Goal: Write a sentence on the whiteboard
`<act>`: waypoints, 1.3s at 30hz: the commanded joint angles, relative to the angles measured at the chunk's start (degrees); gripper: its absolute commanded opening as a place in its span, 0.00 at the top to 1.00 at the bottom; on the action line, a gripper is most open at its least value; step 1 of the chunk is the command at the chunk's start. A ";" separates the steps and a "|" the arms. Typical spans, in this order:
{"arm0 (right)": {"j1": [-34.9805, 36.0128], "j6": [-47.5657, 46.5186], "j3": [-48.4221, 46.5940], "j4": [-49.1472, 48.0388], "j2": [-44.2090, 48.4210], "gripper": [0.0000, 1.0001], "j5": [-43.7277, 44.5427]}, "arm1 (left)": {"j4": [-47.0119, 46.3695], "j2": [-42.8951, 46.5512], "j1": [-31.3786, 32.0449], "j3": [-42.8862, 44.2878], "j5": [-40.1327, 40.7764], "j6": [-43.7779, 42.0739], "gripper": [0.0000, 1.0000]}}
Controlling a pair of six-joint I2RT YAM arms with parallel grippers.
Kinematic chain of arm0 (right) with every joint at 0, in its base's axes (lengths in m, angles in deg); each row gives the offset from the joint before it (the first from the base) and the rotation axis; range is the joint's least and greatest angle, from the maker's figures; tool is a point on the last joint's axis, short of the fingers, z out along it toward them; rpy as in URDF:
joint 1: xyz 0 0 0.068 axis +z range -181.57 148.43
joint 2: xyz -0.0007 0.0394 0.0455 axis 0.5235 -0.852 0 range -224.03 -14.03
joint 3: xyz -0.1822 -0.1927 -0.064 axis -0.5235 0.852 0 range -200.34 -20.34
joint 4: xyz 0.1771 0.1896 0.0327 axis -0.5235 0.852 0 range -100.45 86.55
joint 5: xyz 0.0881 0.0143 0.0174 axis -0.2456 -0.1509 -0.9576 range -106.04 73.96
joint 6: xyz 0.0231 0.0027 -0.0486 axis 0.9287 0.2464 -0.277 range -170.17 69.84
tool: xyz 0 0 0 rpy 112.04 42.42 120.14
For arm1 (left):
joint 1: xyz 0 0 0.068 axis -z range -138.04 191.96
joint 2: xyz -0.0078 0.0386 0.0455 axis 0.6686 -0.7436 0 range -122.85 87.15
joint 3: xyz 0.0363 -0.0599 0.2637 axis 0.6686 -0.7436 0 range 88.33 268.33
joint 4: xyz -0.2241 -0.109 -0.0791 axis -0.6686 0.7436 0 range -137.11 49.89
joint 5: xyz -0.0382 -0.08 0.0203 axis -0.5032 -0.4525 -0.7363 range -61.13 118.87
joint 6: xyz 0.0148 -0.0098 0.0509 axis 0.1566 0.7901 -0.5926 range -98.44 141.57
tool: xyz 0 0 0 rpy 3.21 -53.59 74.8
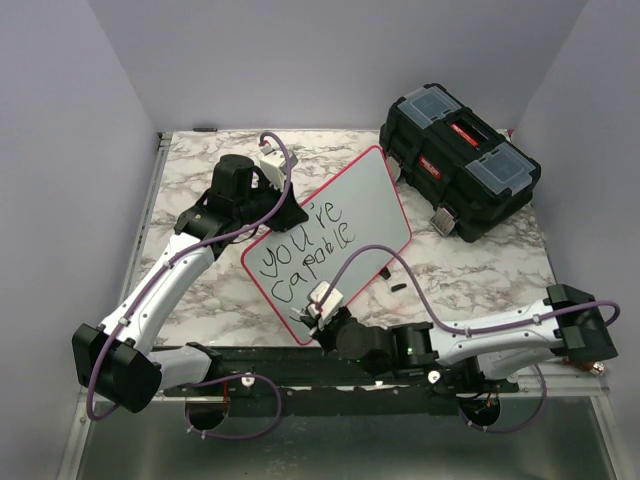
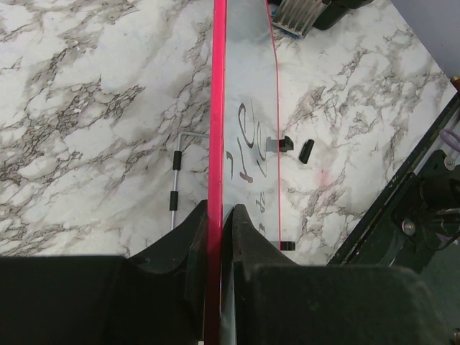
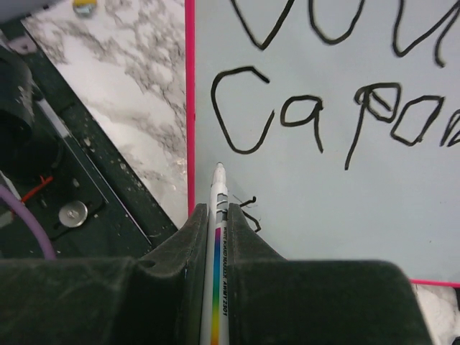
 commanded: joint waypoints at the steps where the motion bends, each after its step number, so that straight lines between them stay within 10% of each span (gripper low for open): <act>1: -0.18 2.03 3.36 -3.61 4.84 0.99 1.58 | 5.83 -0.69 1.04 -1.55 2.66 -5.42 1.00; 39: -4.03 9.90 13.70 -6.98 8.53 0.99 -3.18 | 6.00 -0.60 1.09 -1.13 2.21 -5.27 1.00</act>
